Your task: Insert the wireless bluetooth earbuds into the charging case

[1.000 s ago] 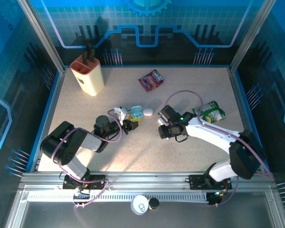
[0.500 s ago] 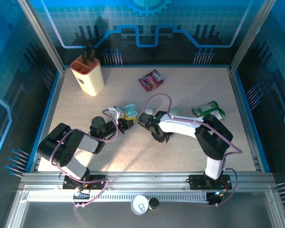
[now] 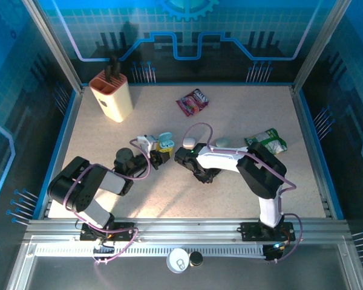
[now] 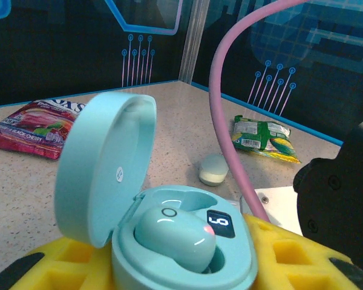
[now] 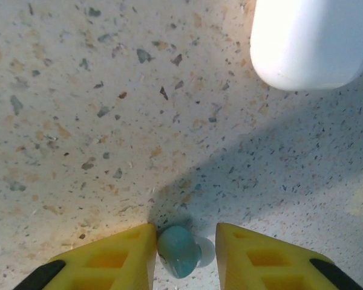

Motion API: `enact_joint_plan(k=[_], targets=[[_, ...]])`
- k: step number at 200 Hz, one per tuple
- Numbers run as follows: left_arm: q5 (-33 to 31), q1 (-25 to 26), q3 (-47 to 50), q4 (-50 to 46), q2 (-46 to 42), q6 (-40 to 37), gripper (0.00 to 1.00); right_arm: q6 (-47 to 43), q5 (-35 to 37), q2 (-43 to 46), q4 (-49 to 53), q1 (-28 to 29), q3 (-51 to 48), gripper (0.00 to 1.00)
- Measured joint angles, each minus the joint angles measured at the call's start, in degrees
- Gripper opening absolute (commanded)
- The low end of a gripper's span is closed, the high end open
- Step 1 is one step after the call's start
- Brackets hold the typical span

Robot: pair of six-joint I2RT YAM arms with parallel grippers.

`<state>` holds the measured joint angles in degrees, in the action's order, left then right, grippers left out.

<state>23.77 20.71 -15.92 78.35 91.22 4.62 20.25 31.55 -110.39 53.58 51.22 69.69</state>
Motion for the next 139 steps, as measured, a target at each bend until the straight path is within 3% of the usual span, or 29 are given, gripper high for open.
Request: enact_joint_plan(k=[70,139], targets=[[0.02,-0.15,0.00,0.00,0.00,0.04,0.31,0.02,0.61,-0.09,0.96,0.00,0.07,0.28],[0.02,-0.15,0.00,0.00,0.00,1.09,0.31,0.04,1.11,-0.76,1.03,0.04,0.07,0.17]])
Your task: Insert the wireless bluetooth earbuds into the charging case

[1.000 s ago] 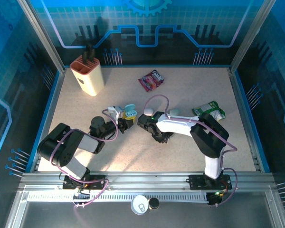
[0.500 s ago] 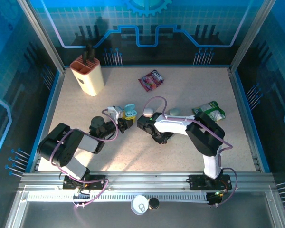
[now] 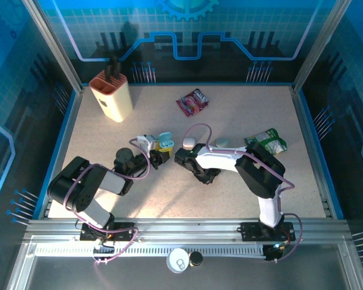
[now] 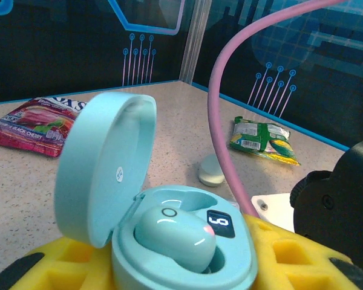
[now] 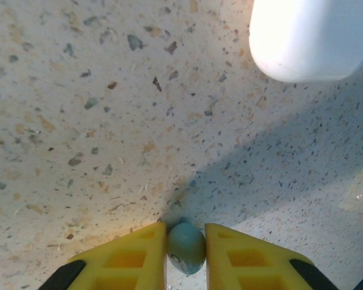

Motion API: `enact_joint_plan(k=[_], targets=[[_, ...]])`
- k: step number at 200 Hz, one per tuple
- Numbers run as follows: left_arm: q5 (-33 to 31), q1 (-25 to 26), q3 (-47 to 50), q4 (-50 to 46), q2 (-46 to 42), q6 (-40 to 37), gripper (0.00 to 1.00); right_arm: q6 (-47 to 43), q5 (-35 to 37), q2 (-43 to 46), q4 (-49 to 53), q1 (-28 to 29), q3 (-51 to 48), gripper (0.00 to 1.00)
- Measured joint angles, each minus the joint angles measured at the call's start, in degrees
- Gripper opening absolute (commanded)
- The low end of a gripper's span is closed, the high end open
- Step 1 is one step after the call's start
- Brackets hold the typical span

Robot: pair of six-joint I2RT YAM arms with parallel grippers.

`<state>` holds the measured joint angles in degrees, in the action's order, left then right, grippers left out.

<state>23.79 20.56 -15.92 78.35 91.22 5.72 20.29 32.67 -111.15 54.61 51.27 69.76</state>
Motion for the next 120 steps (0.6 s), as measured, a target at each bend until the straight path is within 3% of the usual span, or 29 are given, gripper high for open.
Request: enact_joint_plan(k=[33,63,120], targets=[[0.52,0.00,0.00,0.00,0.00,0.00,0.31,0.02,0.17,2.01,-0.72,-0.13,-1.20,0.18],[2.99,0.00,0.00,0.00,0.00,0.00,0.31,-0.85,-2.25,10.43,-3.80,-0.61,-3.26,0.19],[9.42,1.05,-0.02,-0.02,-0.22,-1.16,0.31,-4.17,-18.23,29.40,-13.40,-4.09,-5.44,0.18]])
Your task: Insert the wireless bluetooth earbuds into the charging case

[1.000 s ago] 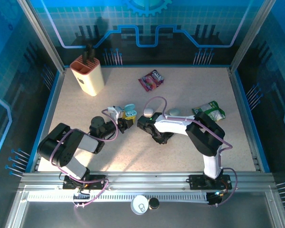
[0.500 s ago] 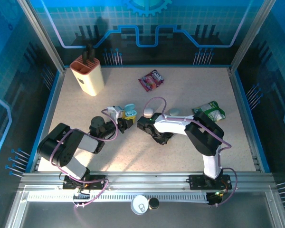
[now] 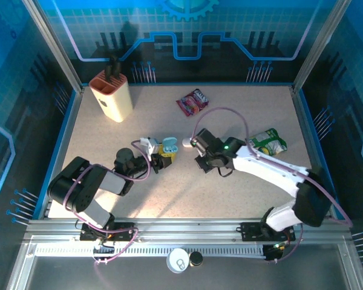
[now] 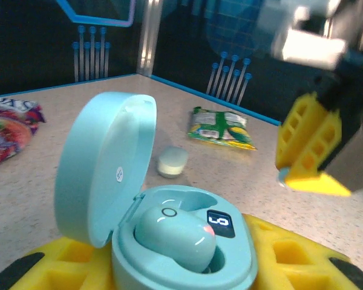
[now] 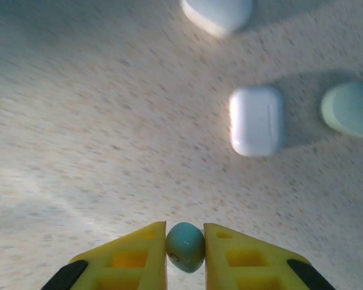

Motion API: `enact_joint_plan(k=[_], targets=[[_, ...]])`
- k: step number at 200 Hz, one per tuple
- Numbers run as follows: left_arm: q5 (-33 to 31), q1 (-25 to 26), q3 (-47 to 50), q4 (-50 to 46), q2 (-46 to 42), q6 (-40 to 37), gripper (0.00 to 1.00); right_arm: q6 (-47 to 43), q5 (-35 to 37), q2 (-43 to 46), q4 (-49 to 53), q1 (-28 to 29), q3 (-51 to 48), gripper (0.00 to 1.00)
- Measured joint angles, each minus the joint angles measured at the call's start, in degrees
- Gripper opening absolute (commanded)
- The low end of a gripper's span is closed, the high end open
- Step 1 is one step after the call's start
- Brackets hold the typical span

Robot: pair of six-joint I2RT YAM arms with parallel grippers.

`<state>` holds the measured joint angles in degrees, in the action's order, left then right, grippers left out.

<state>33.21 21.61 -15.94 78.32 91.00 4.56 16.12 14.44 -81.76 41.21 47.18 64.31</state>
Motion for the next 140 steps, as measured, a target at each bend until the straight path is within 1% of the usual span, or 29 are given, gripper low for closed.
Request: enact_joint_plan(k=[43,74,99,140], targets=[[6.19,2.36,-0.48,0.04,-0.26,-1.70,0.30,-1.16,-20.04,12.02,-10.08,-5.18,-5.62,0.17],[10.54,3.74,-2.12,0.04,-0.26,-1.88,0.30,-0.70,-31.06,14.40,-15.21,-7.91,-7.91,0.17],[13.53,4.76,-3.52,0.04,-0.22,-1.51,0.30,-0.55,-36.04,14.23,-17.11,-7.98,-8.33,0.17],[16.33,5.20,-4.24,0.07,-0.11,-1.44,0.30,-0.31,-38.91,14.23,-19.47,-7.98,-9.05,0.17]])
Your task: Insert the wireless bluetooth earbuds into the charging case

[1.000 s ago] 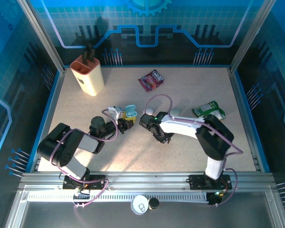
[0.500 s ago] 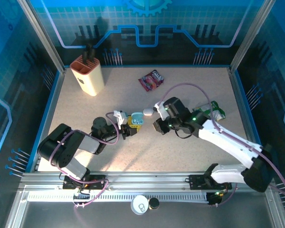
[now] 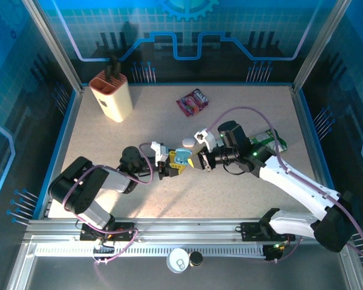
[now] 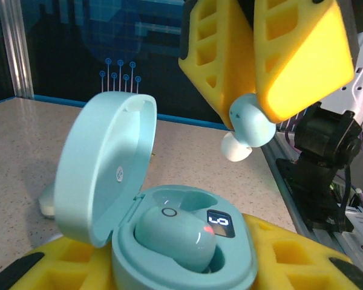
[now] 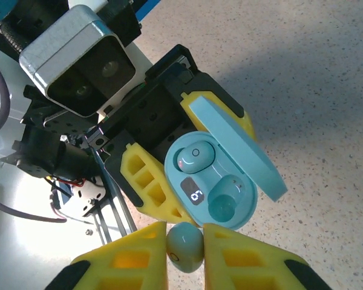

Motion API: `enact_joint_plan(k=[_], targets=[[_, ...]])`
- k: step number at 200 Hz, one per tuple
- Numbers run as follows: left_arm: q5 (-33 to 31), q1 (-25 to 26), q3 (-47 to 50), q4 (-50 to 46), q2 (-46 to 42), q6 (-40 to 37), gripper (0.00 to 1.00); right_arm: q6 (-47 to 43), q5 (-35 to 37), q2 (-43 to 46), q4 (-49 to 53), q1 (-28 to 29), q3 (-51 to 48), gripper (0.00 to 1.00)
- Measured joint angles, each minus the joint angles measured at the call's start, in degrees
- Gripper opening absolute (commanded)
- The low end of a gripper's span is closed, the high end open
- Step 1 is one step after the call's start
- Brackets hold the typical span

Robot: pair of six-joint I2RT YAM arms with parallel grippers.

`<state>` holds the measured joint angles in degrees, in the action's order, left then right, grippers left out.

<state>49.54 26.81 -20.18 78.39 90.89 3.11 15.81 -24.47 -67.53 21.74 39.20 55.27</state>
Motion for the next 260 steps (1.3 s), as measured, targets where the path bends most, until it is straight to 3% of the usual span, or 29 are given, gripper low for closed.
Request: enact_joint_plan(k=[141,194,260], targets=[[1.60,-0.02,-0.68,-0.79,0.04,1.49,0.30,0.24,-1.11,-4.85,-2.84,-0.39,-0.52,0.17],[1.07,-0.07,-0.68,-1.81,0.20,1.51,0.30,0.26,-0.22,-5.68,-2.97,-0.55,-0.52,0.25],[0.85,-0.04,-0.70,-1.22,0.24,1.49,0.30,1.29,2.80,-5.42,-2.60,-0.55,-0.96,0.42]])
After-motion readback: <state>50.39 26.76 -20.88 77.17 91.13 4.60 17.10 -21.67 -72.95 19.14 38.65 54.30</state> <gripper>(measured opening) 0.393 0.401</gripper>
